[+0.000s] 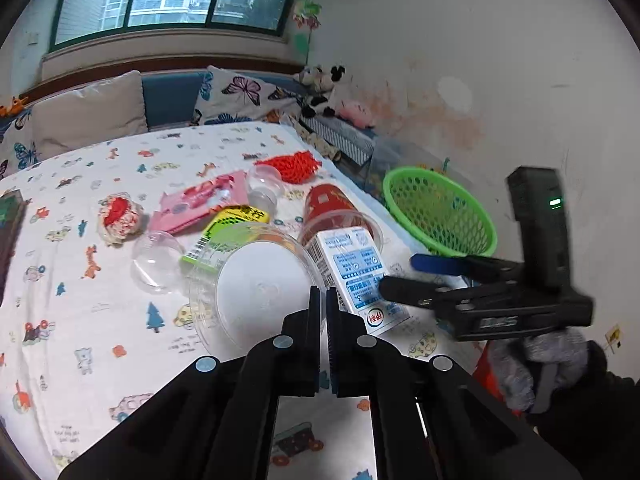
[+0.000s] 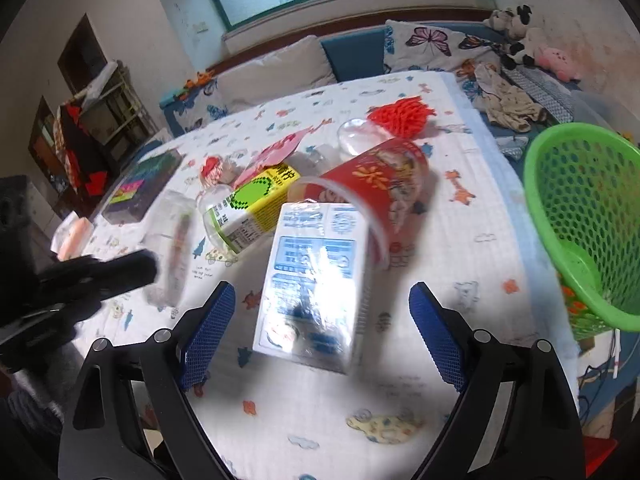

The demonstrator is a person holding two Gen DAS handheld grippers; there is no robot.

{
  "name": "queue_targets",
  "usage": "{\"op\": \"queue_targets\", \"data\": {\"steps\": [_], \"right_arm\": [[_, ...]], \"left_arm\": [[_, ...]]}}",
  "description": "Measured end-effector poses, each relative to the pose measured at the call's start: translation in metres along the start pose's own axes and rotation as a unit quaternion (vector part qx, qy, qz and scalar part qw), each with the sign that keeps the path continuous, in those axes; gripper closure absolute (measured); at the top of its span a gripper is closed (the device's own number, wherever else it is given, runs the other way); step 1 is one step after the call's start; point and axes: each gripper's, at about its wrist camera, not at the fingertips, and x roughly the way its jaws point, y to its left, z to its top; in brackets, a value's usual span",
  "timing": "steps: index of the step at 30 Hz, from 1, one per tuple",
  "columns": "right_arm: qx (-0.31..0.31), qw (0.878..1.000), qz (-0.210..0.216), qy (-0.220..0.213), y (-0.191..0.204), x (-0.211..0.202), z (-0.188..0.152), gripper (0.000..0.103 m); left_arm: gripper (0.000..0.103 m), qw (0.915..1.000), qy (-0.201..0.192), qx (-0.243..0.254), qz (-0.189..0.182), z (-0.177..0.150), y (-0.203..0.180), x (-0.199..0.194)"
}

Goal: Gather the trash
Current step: 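Grasp the white milk carton with the right gripper while the left gripper grasps a clear plastic lid, then carry the milk carton over the green basket and open the right gripper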

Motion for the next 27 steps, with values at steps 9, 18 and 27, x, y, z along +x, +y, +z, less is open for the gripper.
{"op": "queue_targets", "data": {"steps": [9,18,27], "right_arm": [[0.012,0.999,-0.033,0.027,0.008,0.039,0.006,0.023],[0.000,0.999,-0.034,0.026,0.012,0.032,0.002,0.033],[-0.001,1.000,0.004,0.008,0.002,-0.015,-0.006,0.033]], "left_arm": [[0.099,0.9999,-0.010,-0.009,0.002,-0.007,0.014,-0.015],[0.100,0.9999,-0.009,-0.010,0.002,-0.010,0.018,-0.016],[0.100,0.9999,-0.012,0.009,-0.005,0.007,-0.002,-0.012]]}}
